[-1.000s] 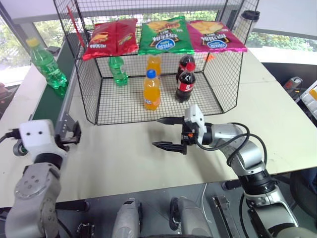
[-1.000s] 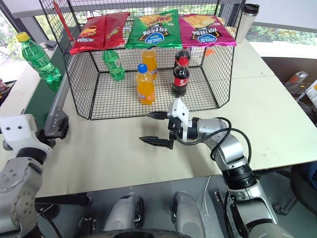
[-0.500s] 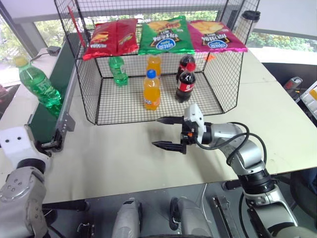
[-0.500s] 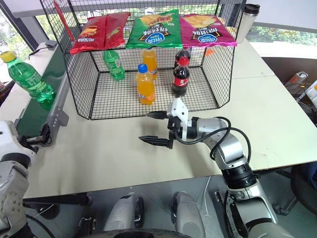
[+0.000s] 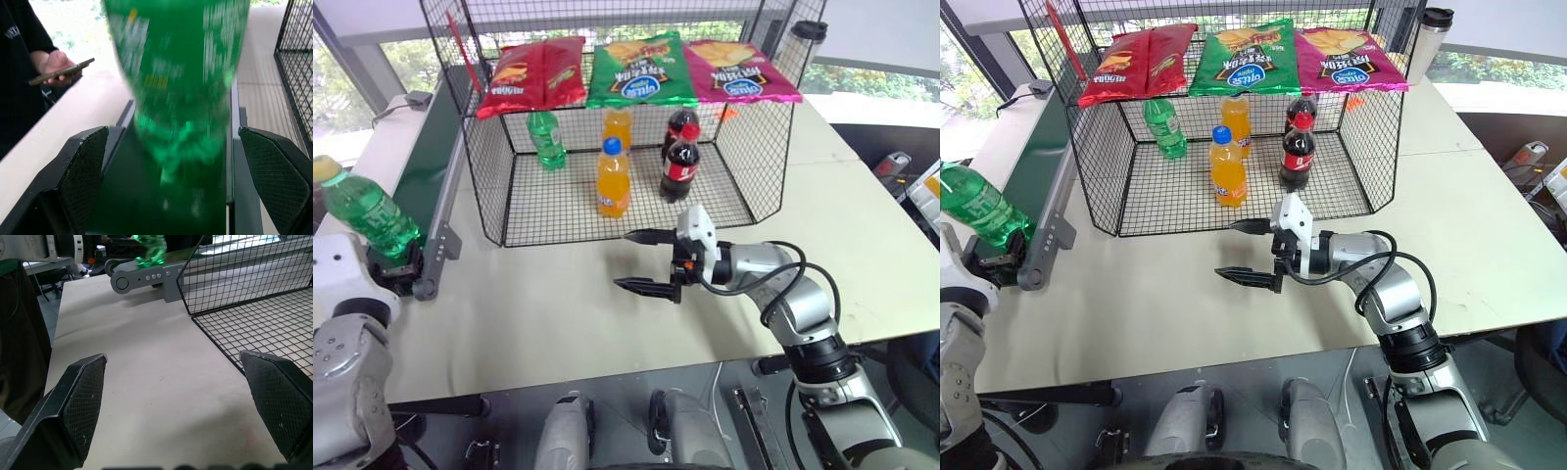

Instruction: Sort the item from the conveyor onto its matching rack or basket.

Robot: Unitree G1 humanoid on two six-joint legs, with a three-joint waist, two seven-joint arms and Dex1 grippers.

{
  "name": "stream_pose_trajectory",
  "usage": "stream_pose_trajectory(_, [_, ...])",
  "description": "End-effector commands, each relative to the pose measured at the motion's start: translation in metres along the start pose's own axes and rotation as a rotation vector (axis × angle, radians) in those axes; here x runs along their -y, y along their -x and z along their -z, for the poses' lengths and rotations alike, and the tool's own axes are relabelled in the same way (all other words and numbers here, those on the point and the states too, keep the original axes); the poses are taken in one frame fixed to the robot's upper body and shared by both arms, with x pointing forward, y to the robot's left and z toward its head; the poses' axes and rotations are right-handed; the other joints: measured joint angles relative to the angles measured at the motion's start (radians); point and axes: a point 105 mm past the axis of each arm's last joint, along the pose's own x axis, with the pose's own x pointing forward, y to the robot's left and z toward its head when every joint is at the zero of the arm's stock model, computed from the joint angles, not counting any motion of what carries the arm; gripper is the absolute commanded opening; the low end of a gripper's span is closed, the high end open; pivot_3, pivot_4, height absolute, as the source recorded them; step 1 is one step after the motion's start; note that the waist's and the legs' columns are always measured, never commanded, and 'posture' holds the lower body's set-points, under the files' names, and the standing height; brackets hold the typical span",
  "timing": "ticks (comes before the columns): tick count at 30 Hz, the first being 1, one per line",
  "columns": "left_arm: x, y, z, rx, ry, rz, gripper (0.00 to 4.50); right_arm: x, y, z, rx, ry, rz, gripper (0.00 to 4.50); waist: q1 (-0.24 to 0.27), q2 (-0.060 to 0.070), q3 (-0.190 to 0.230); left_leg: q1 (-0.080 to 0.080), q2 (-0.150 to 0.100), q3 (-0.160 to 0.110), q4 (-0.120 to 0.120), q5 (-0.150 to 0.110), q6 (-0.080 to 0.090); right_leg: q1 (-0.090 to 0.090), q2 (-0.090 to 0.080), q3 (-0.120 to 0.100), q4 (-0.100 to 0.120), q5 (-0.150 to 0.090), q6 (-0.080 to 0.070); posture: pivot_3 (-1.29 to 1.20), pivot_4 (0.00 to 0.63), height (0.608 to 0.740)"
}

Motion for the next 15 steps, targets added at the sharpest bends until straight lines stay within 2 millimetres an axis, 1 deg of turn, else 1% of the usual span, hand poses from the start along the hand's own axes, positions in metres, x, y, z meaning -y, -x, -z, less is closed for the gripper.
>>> stream_pose_trajectory(1, [-0.006, -0.001, -0.011, 0.051, -0.019, -0.031, 4.44, 0.000, 0.001, -0.008, 0.027, 0.033, 0.002, 4.50, 0.000, 0.000, 0.000, 0.000, 0.000, 0.000, 0.000, 0.000, 0.000, 0.000, 0.000, 0.000, 0.000, 0.000, 0.000, 0.00, 0.150, 0.740])
stream_pose_trajectory(4, [-0.005, -0.002, -0.007, 0.045, -0.019, -0.027, 4.44, -0.001, 0.001, -0.008, 0.026, 0.034, 0.002, 4.50, 0.000, 0.000, 0.000, 0.000, 0.000, 0.000, 0.000, 0.000, 0.000, 0.000, 0.000, 0.000, 0.000, 0.000, 0.000, 0.00, 0.150, 0.740])
stream_pose_trajectory(5, [-0.003, -0.001, -0.006, 0.045, -0.016, -0.022, 4.22, -0.001, 0.001, -0.009, 0.026, 0.034, 0.002, 4.50, 0.000, 0.000, 0.000, 0.000, 0.000, 0.000, 0.000, 0.000, 0.000, 0.000, 0.000, 0.000, 0.000, 0.000, 0.000, 0.00, 0.150, 0.740])
stream_pose_trajectory(7, [0.003, 0.001, -0.004, 0.049, -0.009, 0.010, 3.58, -0.001, 0.000, -0.009, 0.027, 0.035, 0.002, 4.50, 0.000, 0.000, 0.000, 0.000, 0.000, 0.000, 0.000, 0.000, 0.000, 0.000, 0.000, 0.000, 0.000, 0.000, 0.000, 0.00, 0.150, 0.740])
stream_pose_trajectory(8, [0.005, 0.002, -0.004, 0.052, -0.012, 0.015, 3.13, -0.001, 0.000, -0.009, 0.027, 0.036, 0.003, 4.50, 0.001, 0.000, 0.000, 0.000, 0.000, 0.000, 0.000, 0.000, 0.000, 0.000, 0.000, 0.000, 0.000, 0.000, 0.000, 0.00, 0.150, 0.740])
stream_pose_trajectory(9, [0.007, 0.003, -0.004, 0.056, -0.010, 0.023, 2.91, -0.001, 0.000, -0.010, 0.027, 0.036, 0.003, 4.50, 0.002, 0.000, 0.000, 0.000, 0.000, 0.000, 0.000, 0.000, 0.000, 0.000, 0.000, 0.000, 0.000, 0.000, 0.000, 0.00, 0.150, 0.740])
stream_pose_trajectory(13, [0.009, 0.005, -0.009, 0.075, -0.014, 0.029, 2.91, -0.001, 0.000, -0.010, 0.026, 0.036, 0.003, 4.50, 0.004, 0.000, 0.000, 0.000, 0.000, 0.000, 0.000, 0.000, 0.000, 0.000, 0.000, 0.000, 0.000, -0.001, -0.002, 0.00, 0.150, 0.740])
stream_pose_trajectory(15, [0.011, 0.006, -0.018, 0.109, -0.006, 0.036, 2.91, -0.001, 0.000, -0.009, 0.026, 0.036, 0.002, 4.50, 0.003, 0.000, 0.000, 0.000, 0.000, 0.000, 0.000, 0.000, 0.000, 0.000, 0.000, 0.000, 0.000, -0.001, -0.002, 0.00, 0.150, 0.740])
